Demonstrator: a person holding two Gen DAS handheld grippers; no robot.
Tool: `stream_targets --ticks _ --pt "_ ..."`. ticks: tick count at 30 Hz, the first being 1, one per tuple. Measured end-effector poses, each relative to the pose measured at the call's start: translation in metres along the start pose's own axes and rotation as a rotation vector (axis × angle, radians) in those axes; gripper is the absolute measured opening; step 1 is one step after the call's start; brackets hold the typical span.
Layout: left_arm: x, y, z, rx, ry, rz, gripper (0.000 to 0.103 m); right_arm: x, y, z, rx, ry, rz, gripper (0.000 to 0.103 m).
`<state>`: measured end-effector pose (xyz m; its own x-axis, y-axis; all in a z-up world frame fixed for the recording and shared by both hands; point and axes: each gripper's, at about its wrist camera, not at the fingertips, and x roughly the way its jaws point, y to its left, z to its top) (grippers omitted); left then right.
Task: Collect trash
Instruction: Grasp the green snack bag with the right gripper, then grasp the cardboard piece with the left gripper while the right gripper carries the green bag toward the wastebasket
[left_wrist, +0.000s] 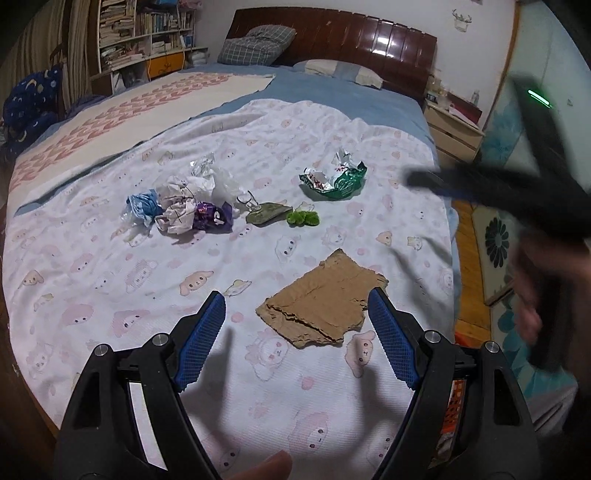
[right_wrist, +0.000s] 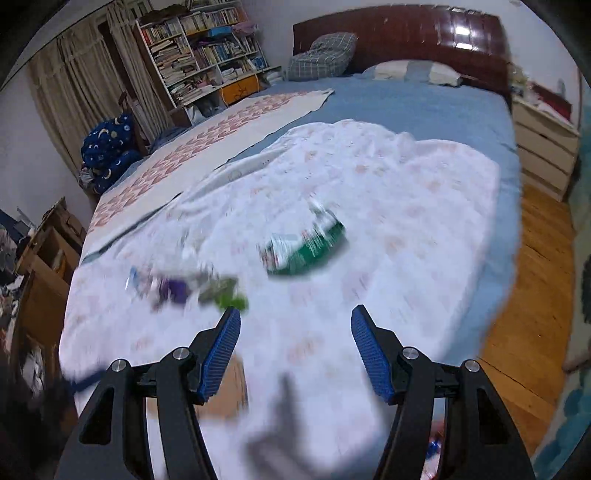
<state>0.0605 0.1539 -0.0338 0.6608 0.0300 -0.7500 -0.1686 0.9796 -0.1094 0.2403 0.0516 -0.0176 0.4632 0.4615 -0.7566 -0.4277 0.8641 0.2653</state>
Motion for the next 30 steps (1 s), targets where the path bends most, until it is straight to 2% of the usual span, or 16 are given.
stream_targets --ticks 3,5,6,10,11,12,13,15,18,21,26,27,30 --pt "0.007 0.005 0.003 -0.033 0.018 -0.007 0.079 0.045 0.002 0.029 0.048 0.043 0.005 0.062" --pt "0.010 0.007 0.005 -0.053 0.026 -0.023 0.079 0.075 -0.001 0.043 0.095 0.072 -0.030 0.061" --pt "0.012 0.007 0.006 -0.057 0.027 -0.029 0.079 0.094 -0.004 0.049 0.117 0.102 -0.076 0.061" --pt "0.020 0.008 0.009 -0.066 0.037 -0.033 0.079 0.143 -0.013 0.053 0.182 0.181 -0.113 0.061" --pt "0.021 0.008 0.009 -0.067 0.040 -0.035 0.079 0.148 -0.012 0.051 0.180 0.178 -0.119 0.053" --pt "0.023 0.007 0.009 -0.065 0.043 -0.037 0.079 0.151 -0.011 0.051 0.171 0.165 -0.122 0.040" --pt "0.024 0.007 0.010 -0.061 0.044 -0.038 0.079 0.152 -0.009 0.052 0.163 0.157 -0.104 0.007" --pt "0.025 0.005 0.010 -0.048 0.045 -0.035 0.079 0.154 -0.009 0.050 0.165 0.157 -0.061 0.006" --pt "0.027 0.003 0.011 -0.043 0.047 -0.037 0.079 0.146 -0.006 0.047 0.142 0.136 -0.025 0.006" --pt "0.029 -0.001 0.012 -0.036 0.053 -0.044 0.079 0.119 -0.007 0.046 0.124 0.095 0.002 0.005" --pt "0.036 -0.022 0.008 0.013 0.096 -0.067 0.079 0.043 -0.023 0.032 0.113 0.019 0.054 0.005" --pt "0.038 -0.028 0.006 0.039 0.105 -0.062 0.079 0.022 -0.030 0.023 0.115 0.006 0.066 0.005" --pt "0.049 -0.046 0.002 0.140 0.124 0.014 0.079 -0.021 -0.054 -0.005 0.145 -0.013 0.090 0.005"
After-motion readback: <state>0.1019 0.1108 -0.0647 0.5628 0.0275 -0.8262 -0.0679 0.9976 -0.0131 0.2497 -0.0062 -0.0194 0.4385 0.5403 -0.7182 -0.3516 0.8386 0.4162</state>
